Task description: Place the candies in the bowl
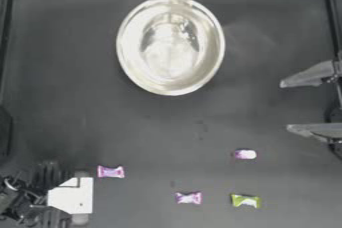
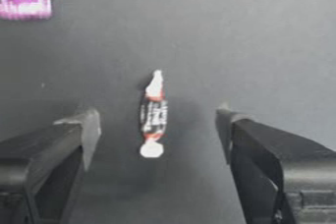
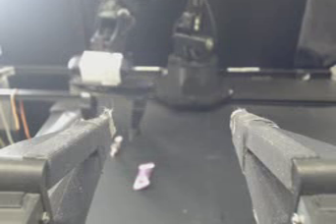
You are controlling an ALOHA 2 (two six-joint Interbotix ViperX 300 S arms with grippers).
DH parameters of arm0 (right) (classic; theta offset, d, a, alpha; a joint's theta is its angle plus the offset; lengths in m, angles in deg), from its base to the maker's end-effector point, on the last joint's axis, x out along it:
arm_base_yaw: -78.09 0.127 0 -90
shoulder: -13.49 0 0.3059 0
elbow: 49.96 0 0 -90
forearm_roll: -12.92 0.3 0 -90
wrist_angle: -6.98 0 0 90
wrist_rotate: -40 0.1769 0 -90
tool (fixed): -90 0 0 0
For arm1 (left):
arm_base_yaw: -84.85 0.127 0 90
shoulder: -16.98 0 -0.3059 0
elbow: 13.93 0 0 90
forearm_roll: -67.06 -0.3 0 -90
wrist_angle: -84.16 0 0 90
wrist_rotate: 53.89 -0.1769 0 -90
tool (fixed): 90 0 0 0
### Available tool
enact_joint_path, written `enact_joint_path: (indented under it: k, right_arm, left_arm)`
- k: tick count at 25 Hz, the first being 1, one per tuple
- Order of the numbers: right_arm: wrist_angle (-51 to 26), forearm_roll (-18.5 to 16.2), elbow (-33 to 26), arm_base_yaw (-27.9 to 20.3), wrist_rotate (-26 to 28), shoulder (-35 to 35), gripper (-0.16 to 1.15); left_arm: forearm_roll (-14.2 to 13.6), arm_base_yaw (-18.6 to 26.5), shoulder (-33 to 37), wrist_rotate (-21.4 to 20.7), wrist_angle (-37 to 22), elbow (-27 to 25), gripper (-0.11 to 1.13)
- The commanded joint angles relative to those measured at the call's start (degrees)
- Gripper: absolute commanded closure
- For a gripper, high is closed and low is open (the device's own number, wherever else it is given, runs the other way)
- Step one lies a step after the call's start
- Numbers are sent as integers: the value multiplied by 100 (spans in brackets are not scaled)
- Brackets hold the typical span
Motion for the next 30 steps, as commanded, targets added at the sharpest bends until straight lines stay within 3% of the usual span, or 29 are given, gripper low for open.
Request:
enact_joint_path:
  k: [1, 7, 16, 18, 25, 30]
  right_arm:
    - [44, 18, -62, 0, -9, 26, -2]
    - [44, 18, -53, 0, 0, 35, -2]
    - [114, 18, -53, 0, 0, 35, -2]
    - [114, 18, -53, 0, 0, 26, -2]
    - [114, 18, -79, 0, 0, 26, -2]
    - [114, 18, -70, 0, 0, 35, -2]
  left_arm:
    - [-18, 9, -35, 18, 132, 35, 6]
    - [-26, 0, -167, 18, 167, 18, 14]
    - [-18, 9, -343, 26, 193, 88, 17]
    - [-18, 0, -352, 26, 220, 97, 23]
    - [9, -18, -396, 26, 308, 105, 72]
    - [35, -35, -387, 18, 308, 105, 76]
